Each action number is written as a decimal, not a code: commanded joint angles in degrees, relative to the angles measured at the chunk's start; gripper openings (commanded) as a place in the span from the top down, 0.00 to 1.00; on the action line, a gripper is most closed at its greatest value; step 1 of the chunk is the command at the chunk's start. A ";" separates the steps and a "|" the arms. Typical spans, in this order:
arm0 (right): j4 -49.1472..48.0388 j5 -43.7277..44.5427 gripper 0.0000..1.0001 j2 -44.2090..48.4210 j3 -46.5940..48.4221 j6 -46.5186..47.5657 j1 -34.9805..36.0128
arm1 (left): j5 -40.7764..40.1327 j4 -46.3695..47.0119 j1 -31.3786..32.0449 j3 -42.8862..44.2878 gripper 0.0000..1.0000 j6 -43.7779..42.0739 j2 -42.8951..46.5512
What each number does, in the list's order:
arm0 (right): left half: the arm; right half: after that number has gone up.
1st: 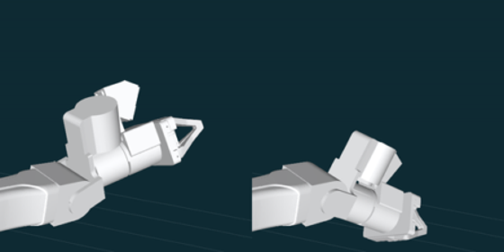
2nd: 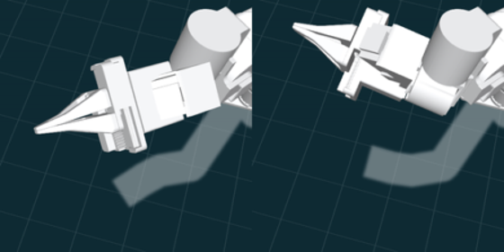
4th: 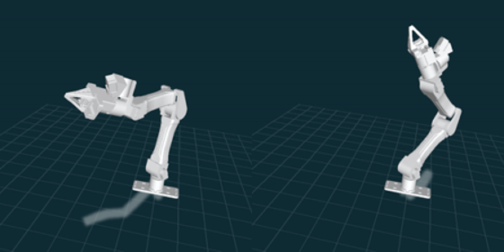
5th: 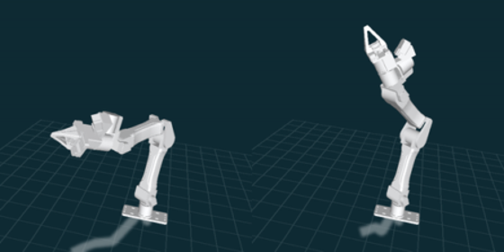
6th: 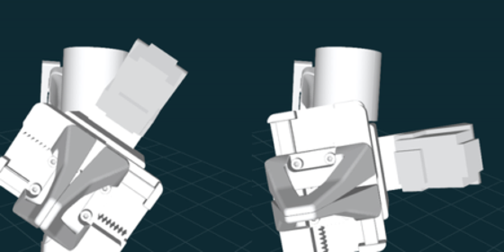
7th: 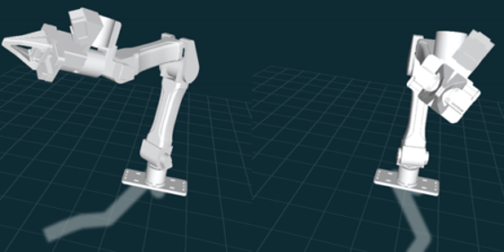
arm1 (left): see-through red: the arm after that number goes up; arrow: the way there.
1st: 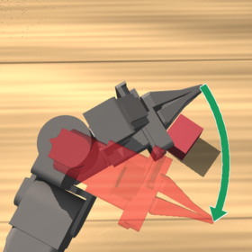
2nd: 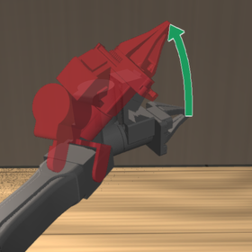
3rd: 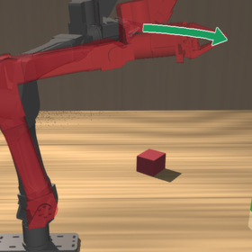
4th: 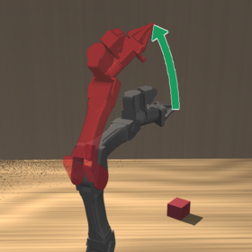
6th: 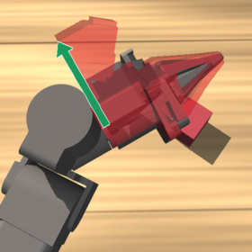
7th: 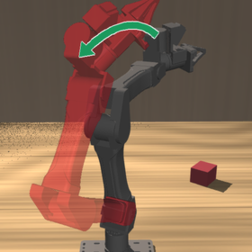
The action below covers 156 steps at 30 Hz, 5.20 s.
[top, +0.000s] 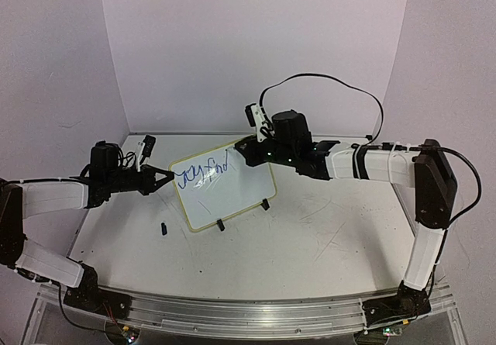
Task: Write a sentence on the whiteboard
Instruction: Write on the whiteboard with the whiteboard marker without the cap.
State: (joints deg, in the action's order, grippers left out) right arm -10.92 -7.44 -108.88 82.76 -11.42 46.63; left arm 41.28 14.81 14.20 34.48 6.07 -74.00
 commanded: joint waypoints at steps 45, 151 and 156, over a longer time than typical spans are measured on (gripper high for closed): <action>-4.03 -0.55 1.00 7.98 -9.51 1.34 -0.41 | -3.78 -2.72 0.39 2.37 1.00 -5.98 -0.94; -2.09 2.27 1.00 3.19 -9.83 -2.29 2.27 | -4.01 -5.65 1.37 3.40 1.00 -7.74 -1.19; -2.09 1.84 1.00 3.29 -9.68 -2.47 2.50 | -3.93 -5.66 1.36 3.47 1.00 -7.56 -0.94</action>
State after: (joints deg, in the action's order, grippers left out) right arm -12.36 -4.82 -105.73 72.99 -13.39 48.60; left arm 39.72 11.79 15.14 36.38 2.96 -74.43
